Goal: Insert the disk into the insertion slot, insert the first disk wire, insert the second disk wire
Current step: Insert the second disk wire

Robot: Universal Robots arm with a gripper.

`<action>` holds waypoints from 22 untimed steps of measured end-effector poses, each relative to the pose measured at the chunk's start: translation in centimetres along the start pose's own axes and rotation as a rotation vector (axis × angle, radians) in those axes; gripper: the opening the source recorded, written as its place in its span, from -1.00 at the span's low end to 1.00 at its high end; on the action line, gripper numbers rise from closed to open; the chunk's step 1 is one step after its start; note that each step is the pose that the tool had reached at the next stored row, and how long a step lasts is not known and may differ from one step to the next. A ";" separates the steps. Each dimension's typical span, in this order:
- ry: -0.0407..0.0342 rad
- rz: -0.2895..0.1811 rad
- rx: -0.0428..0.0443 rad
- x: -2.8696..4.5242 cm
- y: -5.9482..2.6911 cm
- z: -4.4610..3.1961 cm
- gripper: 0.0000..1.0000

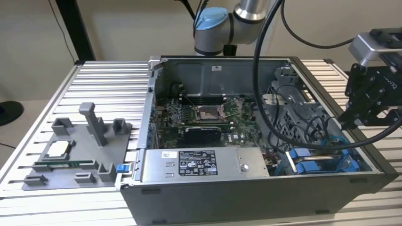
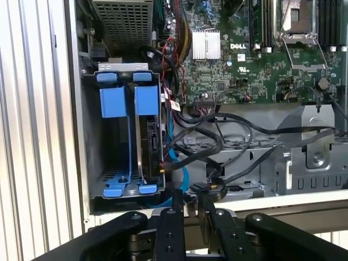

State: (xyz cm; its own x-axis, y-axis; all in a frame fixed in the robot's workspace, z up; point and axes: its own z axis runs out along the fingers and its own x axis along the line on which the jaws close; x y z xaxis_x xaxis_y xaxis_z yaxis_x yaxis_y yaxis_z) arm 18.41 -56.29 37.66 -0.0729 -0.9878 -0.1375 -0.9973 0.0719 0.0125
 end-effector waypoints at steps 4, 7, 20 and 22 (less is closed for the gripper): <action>-0.0001 0.000 0.0000 -0.12 -0.01 0.02 1.00; 0.0000 0.000 0.0000 -0.27 -0.02 0.07 1.00; -0.0002 0.000 -0.0008 -0.41 -0.79 0.57 1.00; -0.0012 0.000 -0.0009 -0.37 -0.82 0.86 1.00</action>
State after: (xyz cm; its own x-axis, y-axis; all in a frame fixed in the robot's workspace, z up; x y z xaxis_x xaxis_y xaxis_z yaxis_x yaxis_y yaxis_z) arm 19.25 -55.86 36.85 -0.0725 -0.9877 -0.1387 -0.9974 0.0714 0.0133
